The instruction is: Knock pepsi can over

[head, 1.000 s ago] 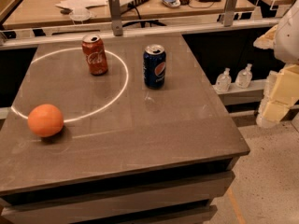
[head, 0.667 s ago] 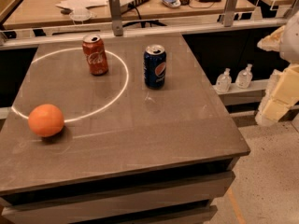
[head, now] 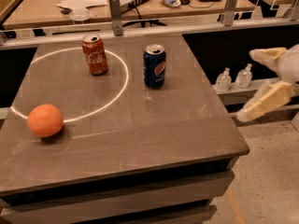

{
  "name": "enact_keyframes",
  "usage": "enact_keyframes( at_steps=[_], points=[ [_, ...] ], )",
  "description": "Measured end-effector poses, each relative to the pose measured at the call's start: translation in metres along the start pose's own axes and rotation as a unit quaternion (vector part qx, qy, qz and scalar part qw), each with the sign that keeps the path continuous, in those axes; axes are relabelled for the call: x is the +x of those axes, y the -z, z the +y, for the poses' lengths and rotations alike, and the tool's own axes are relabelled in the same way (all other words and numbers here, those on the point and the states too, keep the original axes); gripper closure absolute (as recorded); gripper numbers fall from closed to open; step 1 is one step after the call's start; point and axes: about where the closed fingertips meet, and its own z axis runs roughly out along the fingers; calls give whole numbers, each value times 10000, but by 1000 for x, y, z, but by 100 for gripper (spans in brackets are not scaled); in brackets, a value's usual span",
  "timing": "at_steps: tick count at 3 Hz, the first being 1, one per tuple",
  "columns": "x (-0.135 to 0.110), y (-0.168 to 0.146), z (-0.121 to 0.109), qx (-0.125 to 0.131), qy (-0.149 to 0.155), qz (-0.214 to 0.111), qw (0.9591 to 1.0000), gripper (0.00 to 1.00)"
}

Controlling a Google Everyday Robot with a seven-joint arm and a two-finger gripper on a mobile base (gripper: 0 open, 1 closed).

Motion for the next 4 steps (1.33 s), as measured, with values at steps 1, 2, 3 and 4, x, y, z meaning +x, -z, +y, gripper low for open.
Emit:
enact_keyframes(
  at_steps=[1,2,3,4],
  points=[
    [-36,-28,4,-267,76,-1109,9934,0],
    [-50,-32,9,-363,91,-1316,9906,0],
    [-50,-34,8,-350,62,-1350,9902,0],
    [-48,-62,2,-188,-304,-1773,9835,0]
  ],
)
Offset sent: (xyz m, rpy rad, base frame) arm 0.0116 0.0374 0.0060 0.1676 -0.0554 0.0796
